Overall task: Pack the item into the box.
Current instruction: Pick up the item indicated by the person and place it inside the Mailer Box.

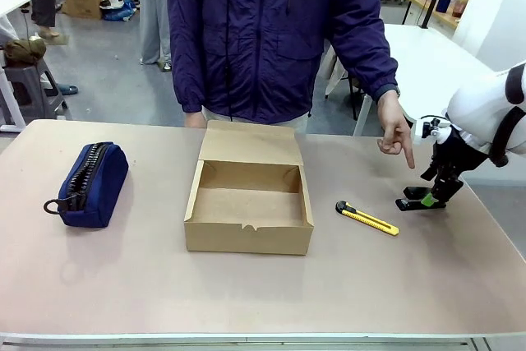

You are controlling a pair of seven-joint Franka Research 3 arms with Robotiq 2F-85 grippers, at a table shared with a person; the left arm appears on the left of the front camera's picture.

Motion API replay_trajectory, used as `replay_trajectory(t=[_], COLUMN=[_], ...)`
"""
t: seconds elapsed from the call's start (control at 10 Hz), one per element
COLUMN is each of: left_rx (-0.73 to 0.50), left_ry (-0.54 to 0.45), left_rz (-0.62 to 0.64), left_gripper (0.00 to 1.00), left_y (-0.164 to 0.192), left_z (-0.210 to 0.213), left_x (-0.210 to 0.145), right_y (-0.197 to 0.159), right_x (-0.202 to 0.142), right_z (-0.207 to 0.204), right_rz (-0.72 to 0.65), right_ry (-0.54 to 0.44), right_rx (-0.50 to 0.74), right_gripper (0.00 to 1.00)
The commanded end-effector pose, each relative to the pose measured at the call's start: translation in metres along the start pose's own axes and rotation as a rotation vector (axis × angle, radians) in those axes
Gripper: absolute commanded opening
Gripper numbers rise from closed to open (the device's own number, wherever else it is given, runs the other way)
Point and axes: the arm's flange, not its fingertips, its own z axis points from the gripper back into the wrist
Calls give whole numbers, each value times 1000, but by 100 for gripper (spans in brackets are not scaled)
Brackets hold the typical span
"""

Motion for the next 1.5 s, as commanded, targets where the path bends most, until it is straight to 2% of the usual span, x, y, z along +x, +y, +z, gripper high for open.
replay_trajectory(t=[0.0, 0.5, 0.6, 0.7, 0.8, 1.0, 1.1, 1.3, 1.4], left_rx=[-20, -20, -20, -20, -20, -20, -20, -20, -20], left_ry=[-4, -4, -4, -4, -4, -4, -4, -4, -4], left_rz=[-21, -21, -21, -21, -21, -21, -21, -21, -21], left_gripper=[100, 100, 100, 100, 100, 100, 100, 100, 100], left_y=[-1, -1, -1, -1, -1, -1, -1, -1, -1], left_z=[0, 0, 0, 0, 0, 0, 0, 0, 0], left_x=[0, 0, 0, 0, 0, 0, 0, 0, 0], right_y=[-8, -9, -9, -8, -8, -8, -9, -8, -8], right_x=[1, 0, 0, 0, 0, 1, 1, 2, 2], right_z=[-8, -15, -15, -15, -15, -14, -14, -14, -13], right_rz=[32, 6, 11, 1, 2, 4, 1, 0, 1], right_ry=[-35, -16, -2, -7, -2, 5, 7, 4, 5], right_rx=[-14, 8, 14, 22, 23, 34, 37, 50, 55], right_gripper=[100, 100, 59, 42, 0, 0, 16, 0, 0])
